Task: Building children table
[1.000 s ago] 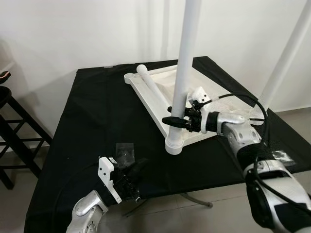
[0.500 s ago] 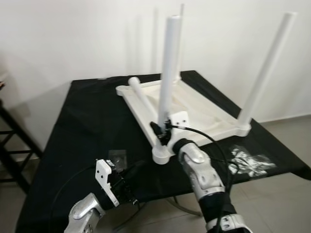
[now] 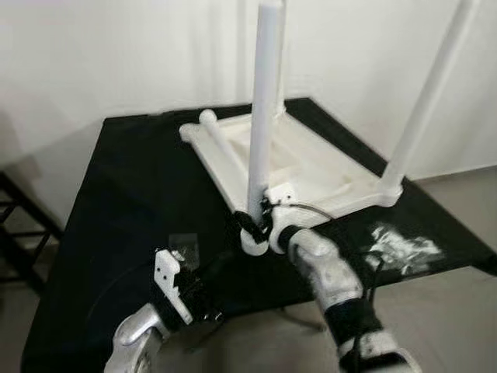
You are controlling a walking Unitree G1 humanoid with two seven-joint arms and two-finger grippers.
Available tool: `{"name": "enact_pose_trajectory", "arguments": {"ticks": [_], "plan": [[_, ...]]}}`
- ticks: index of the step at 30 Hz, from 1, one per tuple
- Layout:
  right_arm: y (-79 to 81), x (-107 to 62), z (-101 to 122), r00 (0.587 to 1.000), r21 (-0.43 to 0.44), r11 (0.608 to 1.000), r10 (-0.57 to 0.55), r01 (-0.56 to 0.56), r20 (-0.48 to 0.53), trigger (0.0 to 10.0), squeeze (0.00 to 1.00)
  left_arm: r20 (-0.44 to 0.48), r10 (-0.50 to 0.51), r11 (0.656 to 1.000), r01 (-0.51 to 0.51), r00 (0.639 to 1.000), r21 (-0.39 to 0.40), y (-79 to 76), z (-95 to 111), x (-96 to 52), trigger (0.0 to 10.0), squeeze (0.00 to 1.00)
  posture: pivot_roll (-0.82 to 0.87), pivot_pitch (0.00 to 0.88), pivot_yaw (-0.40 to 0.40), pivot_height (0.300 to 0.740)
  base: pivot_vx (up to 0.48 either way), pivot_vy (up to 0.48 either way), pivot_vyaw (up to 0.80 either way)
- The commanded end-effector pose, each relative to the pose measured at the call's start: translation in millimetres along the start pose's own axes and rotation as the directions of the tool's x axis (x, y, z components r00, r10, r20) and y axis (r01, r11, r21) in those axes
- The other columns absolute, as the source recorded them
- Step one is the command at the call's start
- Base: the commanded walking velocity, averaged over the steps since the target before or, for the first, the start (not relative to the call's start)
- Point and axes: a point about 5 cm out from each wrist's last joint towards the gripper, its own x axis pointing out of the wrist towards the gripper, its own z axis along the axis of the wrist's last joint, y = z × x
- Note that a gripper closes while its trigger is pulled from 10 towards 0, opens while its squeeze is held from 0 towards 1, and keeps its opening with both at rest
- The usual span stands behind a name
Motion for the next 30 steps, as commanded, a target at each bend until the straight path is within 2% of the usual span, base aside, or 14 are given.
{"name": "enact_pose_trajectory", "arguments": {"ticks": [1,2,4,6,10,14,16,18,19,20,21,24,27,30], "plan": [[-9.6,-11.5,24.5,0.94,-0.166,0.926,0.342,-0.34,-0.015,10.0,0.0,-0.012,0.003,1.0,-0.003,1.0,0.008,1.0,-1.5,-1.1,10.0,0.0,0.03,0.0,-0.015,0.74,0.0,0.0,0.0],[-9.6,-11.5,24.5,0.94,-0.166,0.926,0.342,-0.34,-0.015,10.0,0.0,-0.012,0.003,1.0,-0.003,1.0,0.008,1.0,-1.5,-1.1,10.0,0.0,0.03,0.0,-0.015,0.74,0.0,0.0,0.0],[-17.1,-17.7,25.6,0.901,-0.206,0.877,0.426,-0.434,-0.081,10.0,0.0,-0.013,0.002,1.0,-0.002,1.0,0.008,1.3,-1.6,-1.5,10.0,0.0,0.04,0.0,-0.015,0.74,0.0,0.0,0.0],[-21.8,-19.3,26.2,0.89,-0.217,0.863,0.443,-0.457,-0.114,10.0,0.0,-0.013,0.002,1.0,-0.002,1.0,0.008,1.5,-1.6,-1.8,10.0,0.0,0.05,0.0,-0.018,0.74,0.0,0.0,0.0],[-33.1,-20.5,30.3,0.868,-0.175,0.852,0.468,-0.493,-0.169,10.0,0.0,-0.017,0.003,1.0,-0.003,1.0,0.014,1.9,-1.6,-2.3,10.0,0.0,0.05,0.0,-0.019,0.74,0.0,0.0,0.0],[-39.9,-20.7,29.5,0.869,-0.145,0.862,0.457,-0.485,-0.19,10.0,0.0,-0.016,0.004,1.0,-0.003,1.0,0.016,1.9,-1.7,-2.2,10.0,0.0,0.06,0.0,-0.022,0.74,0.0,0.0,0.0],[-45.0,-19.6,26.6,0.892,-0.129,0.891,0.408,-0.435,-0.194,10.0,0.0,-0.015,0.005,1.0,-0.005,1.0,0.019,1.6,-1.7,-2.3,10.0,0.0,0.07,0.0,-0.025,0.74,0.0,0.0,0.0],[-46.4,-19.4,25.7,0.899,-0.124,0.899,0.394,-0.421,-0.192,10.0,0.0,-0.014,0.006,1.0,-0.005,1.0,0.021,1.4,-1.7,-2.4,10.0,0.0,0.07,0.0,-0.025,0.74,0.0,0.0,0.0],[-48.6,-20.2,23.9,0.901,-0.103,0.905,0.391,-0.413,-0.187,8.0,0.0,-0.012,0.006,1.0,-0.005,1.0,0.022,1.1,-1.6,-2.4,10.0,0.0,0.06,0.0,-0.026,0.74,0.0,0.0,0.0],[-48.6,-20.2,23.9,0.901,-0.103,0.905,0.391,-0.413,-0.187,8.0,0.0,-0.012,0.006,1.0,-0.005,1.0,0.022,1.1,-1.6,-2.4,10.0,0.0,0.06,0.0,-0.026,0.74,0.0,0.0,0.0],[-52.5,-21.5,16.7,0.915,-0.092,0.924,0.347,-0.371,-0.205,0.0,0.0,-0.01,0.006,1.0,-0.006,1.0,0.021,0.8,-1.4,-2.2,10.0,0.0,0.06,0.0,-0.027,0.74,0.0,0.0,0.0],[-55.6,-23.9,8.8,0.92,-0.088,0.934,0.319,-0.346,-0.227,0.0,0.0,-0.006,0.006,1.0,-0.006,1.0,0.021,0.3,-1.3,-2.2,10.0,0.0,0.06,0.0,-0.028,0.74,0.0,0.0,0.0],[-63.1,-32.5,-5.7,0.937,-0.031,0.958,0.271,-0.285,-0.222,0.0,0.0,0.003,0.009,1.0,-0.009,1.0,0.02,-0.6,-0.6,-2.1,10.0,0.0,0.06,0.0,-0.026,0.74,0.0,0.0,0.0],[-65.3,-34.8,-7.5,0.943,-0.024,0.963,0.256,-0.267,-0.213,0.0,0.0,0.005,0.009,1.0,-0.009,1.0,0.019,-0.8,-0.5,-2.2,10.0,0.0,0.06,0.0,-0.025,0.74,0.0,0.0,0.0]]}}
